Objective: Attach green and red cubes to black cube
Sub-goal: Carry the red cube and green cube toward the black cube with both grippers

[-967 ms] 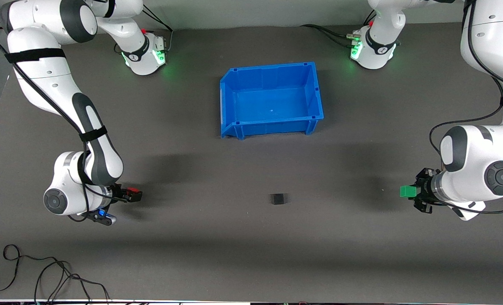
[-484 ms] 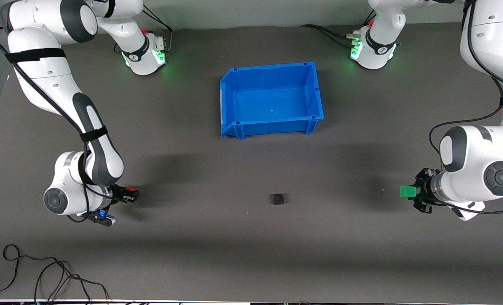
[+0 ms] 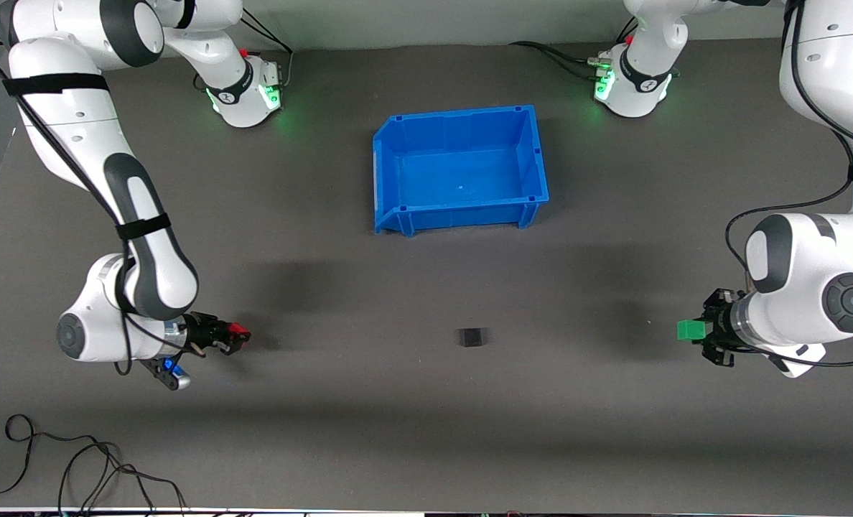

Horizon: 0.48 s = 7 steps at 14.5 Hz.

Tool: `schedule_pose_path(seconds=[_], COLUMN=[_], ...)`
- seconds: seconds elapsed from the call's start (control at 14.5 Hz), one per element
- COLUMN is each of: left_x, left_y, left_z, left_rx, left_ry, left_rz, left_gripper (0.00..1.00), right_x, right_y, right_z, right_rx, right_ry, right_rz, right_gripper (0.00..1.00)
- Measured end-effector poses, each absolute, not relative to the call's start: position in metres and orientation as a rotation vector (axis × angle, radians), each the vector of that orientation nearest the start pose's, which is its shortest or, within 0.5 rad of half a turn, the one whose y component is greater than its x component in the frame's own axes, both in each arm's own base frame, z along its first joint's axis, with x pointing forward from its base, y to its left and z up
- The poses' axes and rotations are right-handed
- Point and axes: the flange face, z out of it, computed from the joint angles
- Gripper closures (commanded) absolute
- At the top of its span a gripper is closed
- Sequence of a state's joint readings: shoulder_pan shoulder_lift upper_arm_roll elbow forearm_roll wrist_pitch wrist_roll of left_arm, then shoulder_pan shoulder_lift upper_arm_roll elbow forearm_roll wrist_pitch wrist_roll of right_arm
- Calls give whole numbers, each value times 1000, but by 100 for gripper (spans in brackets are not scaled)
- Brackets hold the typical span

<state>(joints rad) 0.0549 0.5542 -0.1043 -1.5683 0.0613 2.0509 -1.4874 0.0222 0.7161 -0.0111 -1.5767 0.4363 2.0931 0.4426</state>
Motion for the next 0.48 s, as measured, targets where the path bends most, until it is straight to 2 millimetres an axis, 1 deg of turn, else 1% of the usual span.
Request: schedule_pose_path(seconds=[0.07, 0.14, 0.21, 0.35, 0.48], left_x=[690, 694, 699, 706, 709], left_y=[-32, -45, -62, -96, -126], left_z=[315, 312, 307, 294, 286], left_rx=[-2324, -2300, -2275, -2227, -2187], left_ry=[-2048, -2080, -2111, -2168, -2229], left_rz=[75, 72, 70, 68, 59], left_gripper=[100, 100, 100, 100, 100], right_x=[684, 688, 692, 697, 698], right_y=[33, 42, 58, 103, 150], right_z=[211, 215, 219, 226, 230], right_rx=[-2589, -2534, -2480, -2334, -2155], right_ry=[1048, 1142, 1247, 1452, 1583], right_rz=[367, 343, 315, 260, 251], right_gripper=[100, 100, 100, 100, 100])
